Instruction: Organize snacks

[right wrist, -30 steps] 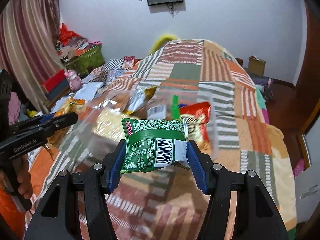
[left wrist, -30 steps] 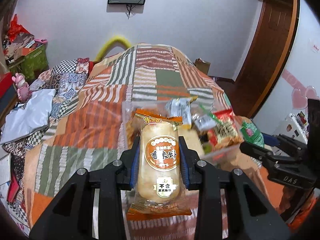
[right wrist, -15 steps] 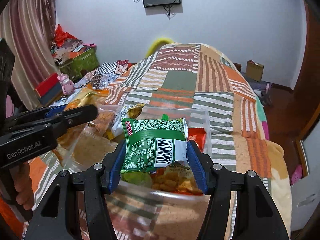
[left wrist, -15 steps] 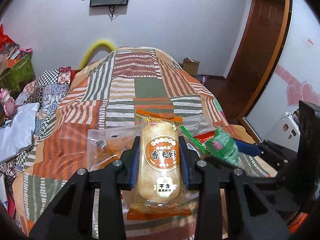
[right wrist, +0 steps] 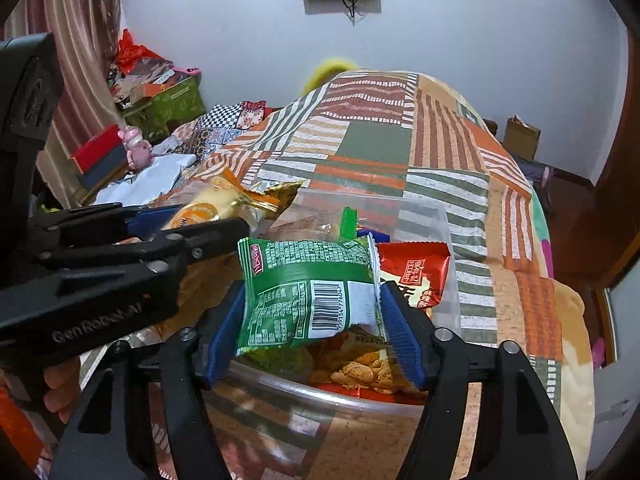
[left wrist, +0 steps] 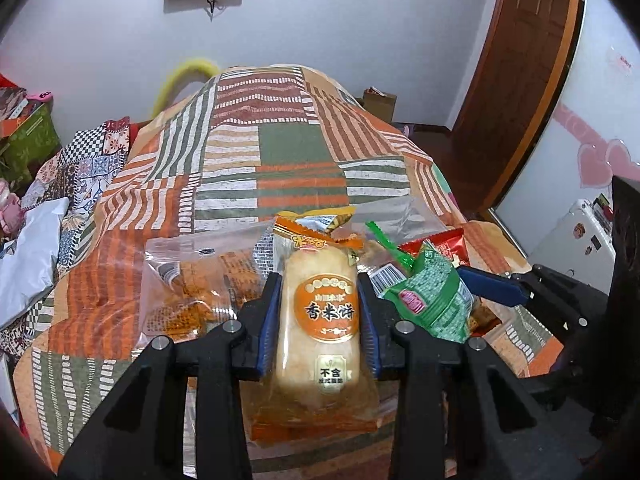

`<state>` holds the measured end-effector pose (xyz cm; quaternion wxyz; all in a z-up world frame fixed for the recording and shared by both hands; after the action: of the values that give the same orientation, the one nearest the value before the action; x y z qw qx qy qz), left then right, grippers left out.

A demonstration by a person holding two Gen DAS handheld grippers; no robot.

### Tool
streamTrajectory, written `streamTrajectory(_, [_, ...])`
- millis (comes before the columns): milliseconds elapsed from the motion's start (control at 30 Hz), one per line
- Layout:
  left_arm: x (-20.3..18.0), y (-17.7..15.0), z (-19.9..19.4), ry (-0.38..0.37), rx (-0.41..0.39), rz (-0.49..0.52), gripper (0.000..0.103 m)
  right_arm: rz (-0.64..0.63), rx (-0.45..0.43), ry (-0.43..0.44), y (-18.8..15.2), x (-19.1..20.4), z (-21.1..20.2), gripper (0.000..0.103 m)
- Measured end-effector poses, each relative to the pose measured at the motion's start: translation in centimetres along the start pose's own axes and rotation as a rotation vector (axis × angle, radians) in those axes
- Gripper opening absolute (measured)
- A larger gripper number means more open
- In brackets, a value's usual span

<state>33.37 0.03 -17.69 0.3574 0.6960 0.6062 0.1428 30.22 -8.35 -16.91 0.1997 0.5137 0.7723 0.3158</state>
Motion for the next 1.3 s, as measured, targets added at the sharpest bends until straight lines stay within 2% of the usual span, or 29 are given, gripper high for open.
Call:
streamTrajectory(167, [-0.3,0.2,-0.9,0.005,-0.017,0.004,0.049,0.003,0.006,-0.009,0.0,-0.2,0.1,0.071])
streamTrajectory(467, [-1.0,0.6,-5.0,0.012,-0.085,0.007,0.050,0.026,-0.031,0.000,0.8,-0.8,-2.2,0.074])
streamTrajectory(800, [-3.0,0.8,-13.0,0.018,-0.233,0.018,0.050,0.041,-0.155,0.000,1.8,-1.4,-9.3,0.074])
streamTrajectory(933, [-4.1,0.3,-16.1,0.022,-0.291,0.032,0.050,0.051,-0.223,0.002,2.0,-1.3,-12.6,0.078])
streamTrajectory(1167, [-5.9,-1.2,-22.0,0.048,-0.417,0.054,0.072,0.065,-0.348,0.026,1.9,-0.9,-18.5,0.085])
streamTrajectory(1200, [-6.1,-1.5,-22.9,0.054,-0.433,0.055,0.078,0.066,-0.358,0.029,1.9,-0.8,-18.9,0.087])
streamTrajectory(1300, [-6.4,-2.3,-24.8,0.068,-0.473,0.052,0.086,0.066,-0.395,0.033,1.6,-0.3,-20.5,0.096])
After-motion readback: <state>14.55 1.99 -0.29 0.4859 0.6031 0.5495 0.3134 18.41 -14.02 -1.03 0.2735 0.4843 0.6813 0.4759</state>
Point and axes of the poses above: each gripper's, at about its wrist camera, not at the fingertips, and z roughly the way its jaws point, x to its left, y to its top, the point moved 6 cm from there along z, roughly the way its jaws point, and after that the axes turned 8 degrees about -y, right-handed, at the moved point
